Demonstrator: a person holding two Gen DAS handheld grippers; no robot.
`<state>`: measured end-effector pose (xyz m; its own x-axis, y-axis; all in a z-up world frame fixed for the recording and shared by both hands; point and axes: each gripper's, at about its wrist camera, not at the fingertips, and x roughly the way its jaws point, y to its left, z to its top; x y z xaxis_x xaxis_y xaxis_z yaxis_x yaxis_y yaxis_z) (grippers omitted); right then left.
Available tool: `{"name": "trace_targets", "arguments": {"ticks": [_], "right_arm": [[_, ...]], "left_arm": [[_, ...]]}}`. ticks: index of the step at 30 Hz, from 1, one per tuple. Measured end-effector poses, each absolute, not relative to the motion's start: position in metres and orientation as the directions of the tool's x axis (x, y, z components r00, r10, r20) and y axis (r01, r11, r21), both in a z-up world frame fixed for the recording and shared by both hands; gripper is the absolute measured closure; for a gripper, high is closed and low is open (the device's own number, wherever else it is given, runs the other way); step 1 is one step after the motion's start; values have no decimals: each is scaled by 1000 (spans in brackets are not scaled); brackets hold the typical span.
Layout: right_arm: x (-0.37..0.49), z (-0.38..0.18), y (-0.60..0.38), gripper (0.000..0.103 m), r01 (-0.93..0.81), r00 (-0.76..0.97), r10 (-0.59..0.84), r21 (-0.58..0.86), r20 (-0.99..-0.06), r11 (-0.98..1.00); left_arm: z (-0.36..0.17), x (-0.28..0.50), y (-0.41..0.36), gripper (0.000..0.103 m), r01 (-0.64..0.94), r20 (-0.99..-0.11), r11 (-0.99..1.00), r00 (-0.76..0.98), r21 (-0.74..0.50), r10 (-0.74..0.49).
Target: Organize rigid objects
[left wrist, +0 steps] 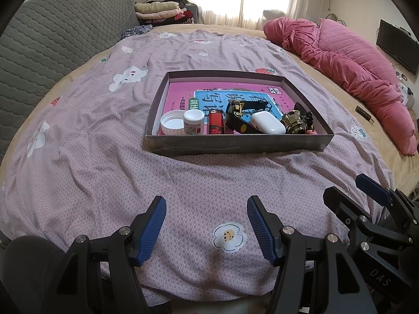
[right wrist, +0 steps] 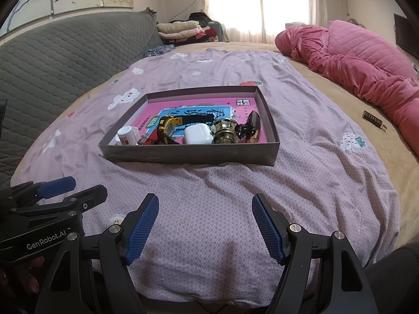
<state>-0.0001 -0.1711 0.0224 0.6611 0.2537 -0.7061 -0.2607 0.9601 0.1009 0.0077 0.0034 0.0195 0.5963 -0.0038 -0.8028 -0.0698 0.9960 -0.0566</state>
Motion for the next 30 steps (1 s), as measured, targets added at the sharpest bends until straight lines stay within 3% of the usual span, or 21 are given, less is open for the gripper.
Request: {"name": "trace_targets", "arguments": {"ticks": [30], "right_arm": [[0,22,-173,28,-257,661,250,100,-707,961]], "left_arm": [[16,9,9,39,-86,-807,995,591,-54,7]]}}
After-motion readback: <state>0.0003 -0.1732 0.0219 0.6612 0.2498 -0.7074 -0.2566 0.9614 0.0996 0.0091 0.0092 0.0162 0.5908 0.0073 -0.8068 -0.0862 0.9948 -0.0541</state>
